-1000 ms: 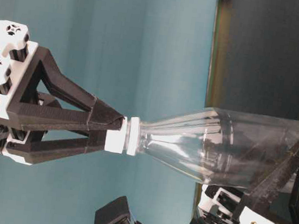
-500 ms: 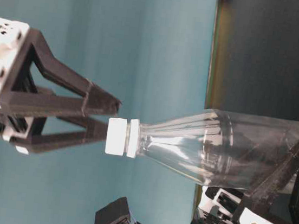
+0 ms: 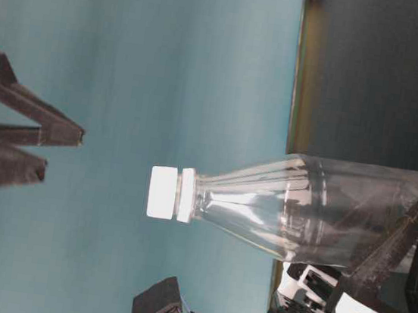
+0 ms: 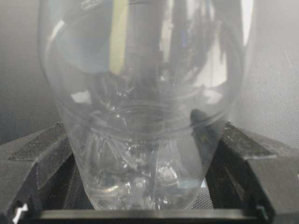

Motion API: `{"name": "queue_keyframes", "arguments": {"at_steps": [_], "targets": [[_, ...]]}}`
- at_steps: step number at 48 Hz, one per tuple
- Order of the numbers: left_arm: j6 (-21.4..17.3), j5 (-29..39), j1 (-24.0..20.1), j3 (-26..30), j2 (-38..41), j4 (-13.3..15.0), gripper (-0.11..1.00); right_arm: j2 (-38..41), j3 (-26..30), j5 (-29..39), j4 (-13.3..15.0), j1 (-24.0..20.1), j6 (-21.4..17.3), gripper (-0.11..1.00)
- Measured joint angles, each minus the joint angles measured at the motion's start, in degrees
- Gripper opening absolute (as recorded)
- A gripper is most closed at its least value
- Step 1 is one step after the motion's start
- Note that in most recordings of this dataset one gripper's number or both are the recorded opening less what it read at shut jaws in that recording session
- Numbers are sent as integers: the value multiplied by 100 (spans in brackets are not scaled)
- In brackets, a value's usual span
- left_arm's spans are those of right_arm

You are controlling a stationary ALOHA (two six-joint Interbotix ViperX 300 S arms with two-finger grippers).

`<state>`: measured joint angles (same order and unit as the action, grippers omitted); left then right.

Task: Open the bottle cap by holding the bottle with the left arm and twisting the cap with the right arm.
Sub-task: 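Lower the open right gripper around the white cap and align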

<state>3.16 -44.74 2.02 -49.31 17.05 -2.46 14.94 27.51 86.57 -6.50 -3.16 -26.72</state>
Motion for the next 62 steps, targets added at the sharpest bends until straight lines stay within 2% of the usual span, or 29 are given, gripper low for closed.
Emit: {"name": "queue_keyframes", "arguments": {"at_steps": [5,22,48,62], "targets": [[0,9,9,-9,-9,0,82,123,79,0,9,-9,-527,80],[0,9,18,-9,-9,0,82,519,105,-97,53,-18,-1002,80],[0,9,26,-9,-18,9,82,642,-53,-132,149,70,-1318,77],[0,9,26,-9,-18,0,82,642,-132,-149,141,-97,-1336,67]]}}
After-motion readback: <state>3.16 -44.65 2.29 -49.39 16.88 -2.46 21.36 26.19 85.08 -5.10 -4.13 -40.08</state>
